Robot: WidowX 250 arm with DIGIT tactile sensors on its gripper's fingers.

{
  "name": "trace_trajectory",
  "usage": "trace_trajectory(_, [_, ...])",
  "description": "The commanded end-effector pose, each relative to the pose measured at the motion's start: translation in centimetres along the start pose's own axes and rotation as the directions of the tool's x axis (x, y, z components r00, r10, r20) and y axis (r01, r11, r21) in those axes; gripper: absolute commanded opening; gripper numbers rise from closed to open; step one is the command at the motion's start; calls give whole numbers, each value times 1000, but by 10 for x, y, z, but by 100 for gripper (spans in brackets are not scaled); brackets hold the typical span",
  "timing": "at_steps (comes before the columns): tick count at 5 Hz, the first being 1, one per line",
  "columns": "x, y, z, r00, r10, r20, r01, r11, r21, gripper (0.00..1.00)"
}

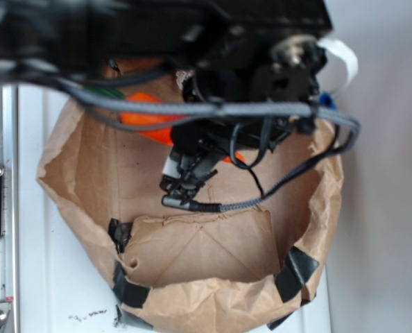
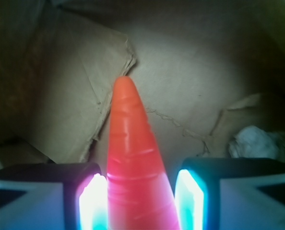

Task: Grab the carrot.

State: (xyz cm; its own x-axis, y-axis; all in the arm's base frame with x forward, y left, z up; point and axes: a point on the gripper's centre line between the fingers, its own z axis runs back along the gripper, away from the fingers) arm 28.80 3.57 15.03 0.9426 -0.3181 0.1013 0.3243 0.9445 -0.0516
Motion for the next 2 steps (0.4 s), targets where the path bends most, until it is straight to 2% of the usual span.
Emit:
trace_trajectory(1, [12,-25,37,992,69,107,-79,993,89,0])
trace_trajectory(2, [10,-32,31,996,36,80,-50,984,168,74])
